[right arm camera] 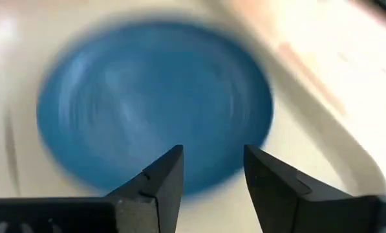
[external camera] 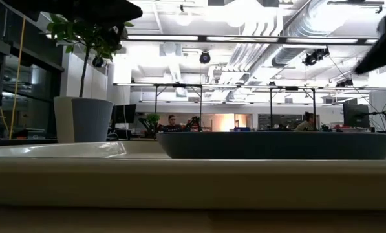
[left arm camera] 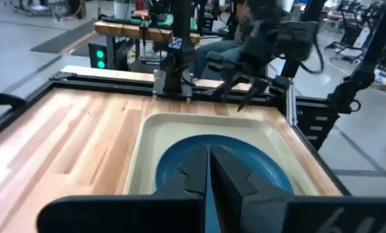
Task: Pick and place plate/cup/fork/spoon on tray
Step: Put the blue cup on the white serving tray to the top right of the blue plate
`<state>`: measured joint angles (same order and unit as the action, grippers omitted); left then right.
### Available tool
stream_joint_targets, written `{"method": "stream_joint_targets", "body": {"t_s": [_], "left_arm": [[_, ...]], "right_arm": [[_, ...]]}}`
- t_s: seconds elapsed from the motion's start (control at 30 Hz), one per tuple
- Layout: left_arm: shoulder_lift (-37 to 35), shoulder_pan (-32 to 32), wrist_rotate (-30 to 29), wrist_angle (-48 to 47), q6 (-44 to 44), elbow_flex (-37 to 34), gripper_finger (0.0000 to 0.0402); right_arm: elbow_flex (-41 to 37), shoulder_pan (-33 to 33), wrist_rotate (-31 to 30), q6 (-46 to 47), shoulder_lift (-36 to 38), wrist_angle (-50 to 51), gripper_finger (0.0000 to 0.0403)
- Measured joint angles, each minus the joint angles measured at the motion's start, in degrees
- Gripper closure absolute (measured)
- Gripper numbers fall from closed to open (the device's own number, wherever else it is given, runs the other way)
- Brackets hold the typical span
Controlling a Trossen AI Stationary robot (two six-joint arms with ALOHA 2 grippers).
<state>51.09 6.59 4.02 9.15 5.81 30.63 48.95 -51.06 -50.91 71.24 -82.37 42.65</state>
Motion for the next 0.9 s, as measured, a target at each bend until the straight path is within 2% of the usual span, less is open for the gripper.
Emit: {"method": "stream_joint_targets", "body": {"t_s": [0.07,0.13,0.23,0.3,0.33,0.43,0.57,0.77,0.83,0.9], "left_arm": [[0.15,0.02,-0.48,-0.41,-0.81,0.00,0.0401],[0.75,0.02,-0.65,-0.28,-0.92,0.00,0.0401],[1.52,0.02,-0.69,-0.19,-0.94,0.00,0.0401],[1.96,0.02,-0.78,-0.16,-0.92,0.00,0.0401],[2.19,0.02,-0.92,-0.16,-0.94,0.00,0.0401],[2.37,0.02,-2.74,-0.14,-0.94,0.00,0.0401],[2.36,0.02,-3.46,-0.24,-0.25,0.00,0.0401],[2.16,-0.39,-3.42,-0.37,-0.03,0.00,0.0401],[2.16,-0.39,-3.42,-0.35,-0.03,0.00,0.0401],[2.16,-0.37,-3.42,-0.37,-0.05,0.00,0.0401]], "right_arm": [[-6.93,1.47,-7.85,-2.89,3.69,-12.55,0.0253],[-12.68,4.42,-13.49,-12.16,6.49,-27.39,0.0253],[-19.10,11.61,-14.02,-33.34,8.88,-51.70,0.0253],[-21.75,17.39,-7.96,-48.98,9.31,-66.61,0.0253],[-22.76,20.26,-3.03,-55.93,9.31,-73.36,0.0253],[-24.03,28.51,11.44,-67.48,9.35,-83.91,0.0253],[-24.09,38.80,27.29,-70.03,10.10,-85.00,0.0253],[-24.55,49.66,43.69,-70.15,10.10,-86.59,0.0253],[-24.55,51.48,47.62,-71.46,10.10,-87.02,0.0253],[-24.55,52.48,48.17,-71.69,10.10,-87.01,0.0253]]}}
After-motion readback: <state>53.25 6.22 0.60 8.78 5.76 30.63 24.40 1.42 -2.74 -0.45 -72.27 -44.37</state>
